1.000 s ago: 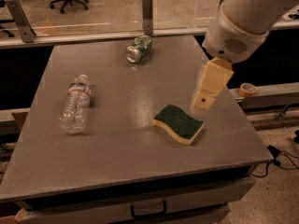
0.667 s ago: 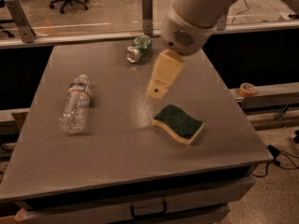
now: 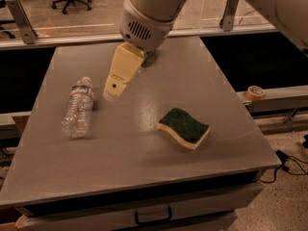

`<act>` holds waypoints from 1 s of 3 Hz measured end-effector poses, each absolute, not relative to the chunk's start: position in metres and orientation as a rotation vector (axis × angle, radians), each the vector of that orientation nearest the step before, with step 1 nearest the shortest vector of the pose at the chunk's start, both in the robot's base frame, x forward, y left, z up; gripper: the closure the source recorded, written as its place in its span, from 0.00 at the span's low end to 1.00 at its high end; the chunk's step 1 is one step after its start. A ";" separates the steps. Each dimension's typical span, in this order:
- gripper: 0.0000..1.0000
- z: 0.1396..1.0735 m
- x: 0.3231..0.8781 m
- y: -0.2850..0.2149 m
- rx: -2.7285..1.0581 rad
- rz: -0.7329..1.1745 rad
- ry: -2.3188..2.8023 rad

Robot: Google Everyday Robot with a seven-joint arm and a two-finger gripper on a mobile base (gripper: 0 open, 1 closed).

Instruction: Place water bottle upright

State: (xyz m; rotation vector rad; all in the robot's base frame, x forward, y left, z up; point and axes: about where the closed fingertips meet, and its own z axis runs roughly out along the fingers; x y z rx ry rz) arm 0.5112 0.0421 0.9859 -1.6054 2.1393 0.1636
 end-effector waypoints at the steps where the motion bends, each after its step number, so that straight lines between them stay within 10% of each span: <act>1: 0.00 0.976 0.524 0.064 -1.525 0.213 2.157; 3: 0.00 0.928 0.573 0.146 -1.185 0.422 2.281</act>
Offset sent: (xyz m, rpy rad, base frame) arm 0.0677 0.1243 -0.0679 0.3208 0.1251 -0.3449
